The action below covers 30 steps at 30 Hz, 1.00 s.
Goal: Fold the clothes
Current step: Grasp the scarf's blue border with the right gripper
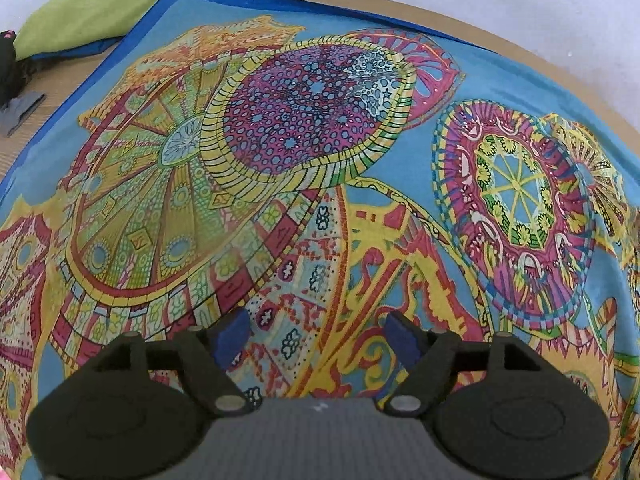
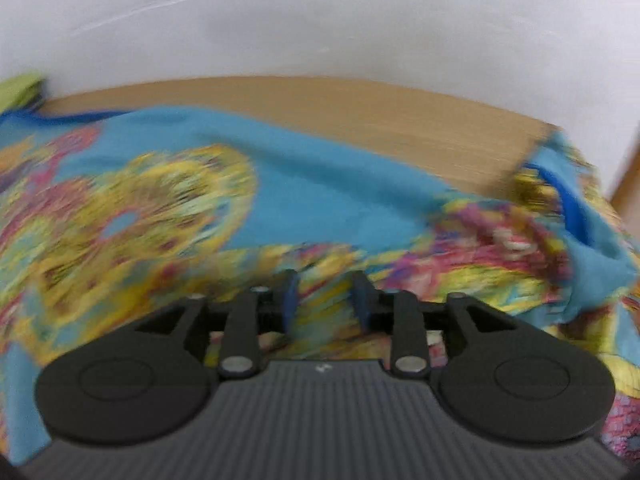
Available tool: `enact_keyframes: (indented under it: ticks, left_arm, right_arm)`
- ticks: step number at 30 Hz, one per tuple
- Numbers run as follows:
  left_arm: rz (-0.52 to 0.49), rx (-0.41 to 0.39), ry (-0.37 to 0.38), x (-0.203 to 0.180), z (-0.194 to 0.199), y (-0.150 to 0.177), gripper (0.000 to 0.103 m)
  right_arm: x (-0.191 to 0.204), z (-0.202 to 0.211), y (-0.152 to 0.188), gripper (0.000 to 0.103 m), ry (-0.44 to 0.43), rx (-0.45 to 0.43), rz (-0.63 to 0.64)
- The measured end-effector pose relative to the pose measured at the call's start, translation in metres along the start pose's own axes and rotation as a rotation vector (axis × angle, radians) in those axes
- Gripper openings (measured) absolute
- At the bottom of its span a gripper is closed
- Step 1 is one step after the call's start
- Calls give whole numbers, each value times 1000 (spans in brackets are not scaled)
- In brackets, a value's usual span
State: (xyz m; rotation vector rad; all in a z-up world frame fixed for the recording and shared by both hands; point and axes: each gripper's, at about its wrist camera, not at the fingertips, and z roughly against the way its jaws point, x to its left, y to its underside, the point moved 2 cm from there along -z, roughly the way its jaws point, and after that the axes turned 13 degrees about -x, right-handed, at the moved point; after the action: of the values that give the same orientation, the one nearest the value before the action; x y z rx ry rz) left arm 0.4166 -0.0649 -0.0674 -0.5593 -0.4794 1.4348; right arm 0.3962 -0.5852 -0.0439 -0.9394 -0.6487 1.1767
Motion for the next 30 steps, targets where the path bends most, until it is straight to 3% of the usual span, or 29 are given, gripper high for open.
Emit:
enact_keyframes:
  ticks: [2, 3, 6, 8, 10, 14, 17, 18, 19, 20, 21, 24, 27, 28, 30]
  left_arm:
    - [46, 5, 12, 3, 1, -5, 65]
    - [77, 0, 35, 4, 1, -10, 65]
    - [98, -29, 80, 2, -3, -37, 65]
    - [85, -46, 100, -7, -12, -57, 66]
    - [77, -59, 129, -18, -23, -75, 66]
    - [53, -69, 202, -47, -49, -102, 66]
    - [46, -58, 257, -66, -66, -112, 66]
    - [45, -53, 269, -69, -71, -113, 66]
    - [43, -48, 279, -73, -75, -113, 66]
    - [39, -43, 283, -75, -79, -114, 66]
    - [37, -37, 284, -76, -83, -115, 66]
    - [54, -32, 301, -71, -89, -115, 66]
    - [70, -38, 315, -65, -91, -116, 66]
    - [74, -41, 318, -64, -92, -116, 67]
    - [83, -46, 326, -60, -92, -117, 68]
  right_arm:
    - [-10, -4, -10, 36, 57, 27, 13]
    - [-15, -5, -16, 36, 61, 29, 14]
    - [-17, 3, -44, 37, -30, -54, 79]
    - [-20, -5, -58, 54, -56, -64, 198]
    - [-24, -29, -65, 54, -81, 9, 250]
    - [-21, -71, -66, 54, -243, 157, 263]
    - [0, -98, -62, 54, -228, 188, 394]
    - [2, -107, -67, 52, -227, 190, 379]
    - [3, -114, -72, 17, -220, 197, 353]
    - [4, -120, -79, 4, -206, 208, 310]
    - [6, -119, -87, 4, -183, 185, 299]
    - [28, -69, -103, 3, -145, -11, 380]
    - [68, 11, -92, 4, -144, -194, 636]
    - [83, 35, -78, 4, -173, -215, 729]
    - [108, 66, -41, 4, -242, -171, 844]
